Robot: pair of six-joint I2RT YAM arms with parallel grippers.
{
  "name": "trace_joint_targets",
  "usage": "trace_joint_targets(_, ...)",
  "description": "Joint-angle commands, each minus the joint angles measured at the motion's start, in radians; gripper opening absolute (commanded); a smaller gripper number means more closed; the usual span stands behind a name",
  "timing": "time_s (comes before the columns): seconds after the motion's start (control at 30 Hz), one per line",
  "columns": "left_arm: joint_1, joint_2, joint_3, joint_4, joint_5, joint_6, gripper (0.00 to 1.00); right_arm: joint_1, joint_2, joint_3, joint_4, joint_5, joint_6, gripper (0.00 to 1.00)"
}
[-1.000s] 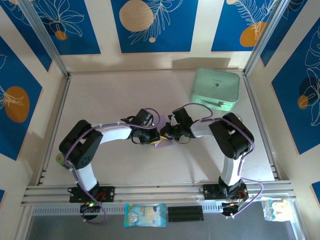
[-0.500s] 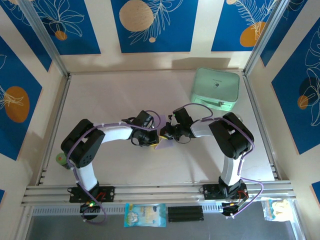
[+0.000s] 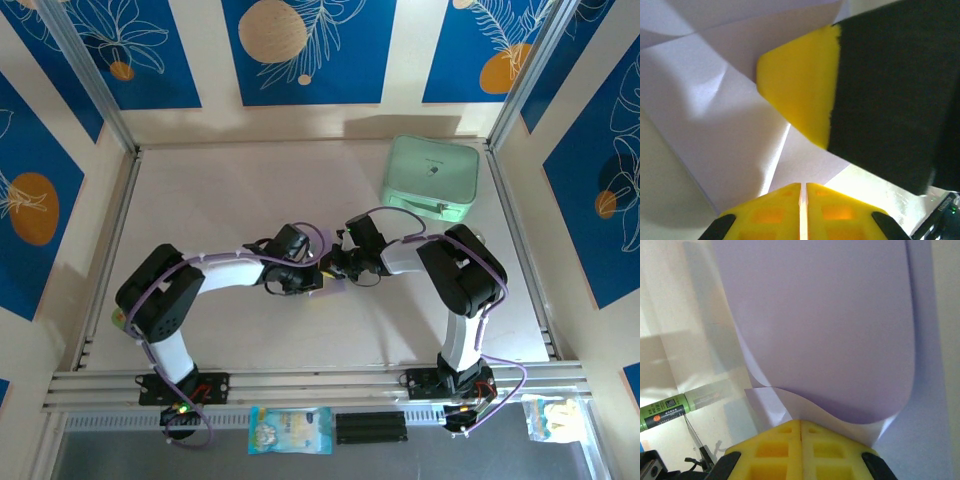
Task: Fold a paper plane with a square sheet of paper (pick it up from the middle)
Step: Fold the triangle a second time at the center of the table.
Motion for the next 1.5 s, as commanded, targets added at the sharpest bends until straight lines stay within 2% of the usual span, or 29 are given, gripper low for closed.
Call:
trace_joint_targets(0.0, -0.007, 0.023, -0.010, -0.033, -0.020, 0.020, 0.12, -0.005, 0.099, -0.050, -0.150, 0.130, -0.010, 0.01)
trace_joint_targets(0.27, -0.005, 0.034, -0.040, -0.045, -0.051, 0.057, 0.10, -0.010, 0.108, -0.047, -0.154, 0.126, -0.015, 0.01)
trace_joint_targets(0.5, -0.006, 0.027, -0.093, 0.020, -0.027, 0.043, 0.10, -0.018, 0.116, -0.041, -0.167, 0.115, -0.025, 0.01)
trace_joint_targets(0.87, -0.005, -0.039, -0.194, -0.027, 0.010, 0.062, 0.09, -0.023, 0.119, -0.033, -0.175, 0.110, -0.031, 0.01)
trace_joint_targets(1.03, 0.002, -0.108, -0.155, -0.057, 0.014, 0.055, 0.10, -0.023, 0.116, -0.033, -0.174, 0.105, -0.028, 0.01)
trace_joint_targets(1.2, 0.008, -0.148, -0.099, 0.018, -0.005, 0.014, 0.12, -0.023, 0.116, -0.033, -0.171, 0.103, -0.023, 0.01)
trace_joint_targets(1.47, 0.022, -0.044, -0.028, 0.002, -0.061, 0.005, 0.10, -0.022, 0.121, -0.030, -0.161, 0.096, -0.020, 0.01)
